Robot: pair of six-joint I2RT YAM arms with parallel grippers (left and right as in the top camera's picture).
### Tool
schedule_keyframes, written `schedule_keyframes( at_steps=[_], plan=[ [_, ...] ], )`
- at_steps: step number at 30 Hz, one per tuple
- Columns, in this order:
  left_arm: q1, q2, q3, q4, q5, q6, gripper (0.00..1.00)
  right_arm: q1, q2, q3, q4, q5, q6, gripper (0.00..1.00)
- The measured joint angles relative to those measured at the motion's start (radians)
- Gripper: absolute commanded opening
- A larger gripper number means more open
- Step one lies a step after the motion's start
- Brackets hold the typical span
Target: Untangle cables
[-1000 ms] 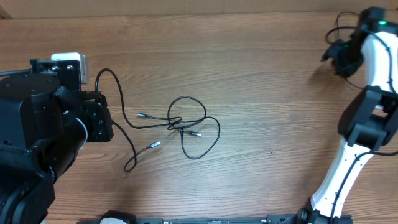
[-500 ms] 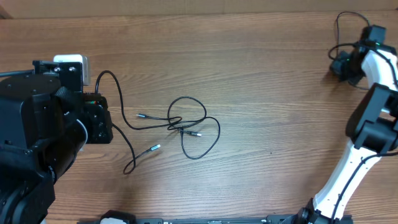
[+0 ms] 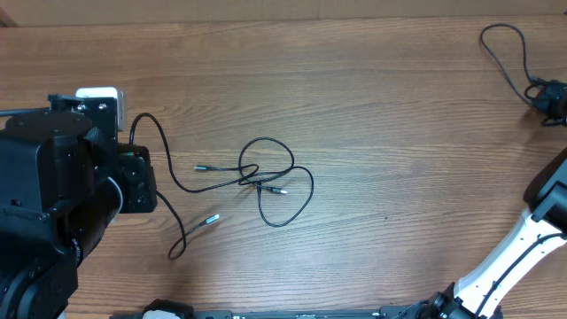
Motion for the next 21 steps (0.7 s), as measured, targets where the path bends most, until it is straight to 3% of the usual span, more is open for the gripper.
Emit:
schedule_keyframes(
  at_steps=[8, 21],
  plan=[
    [0.000, 0.000, 0.000, -0.031, -0.004, 0.000, 0.04, 0.005, 0.000, 0.000, 0.082, -0.010, -0.018, 0.04],
    [0.000, 0.018, 0.000, -0.032, -0.040, 0.000, 0.04, 0.008, 0.000, 0.010, -0.240, -0.075, 0.224, 0.04]
  ],
)
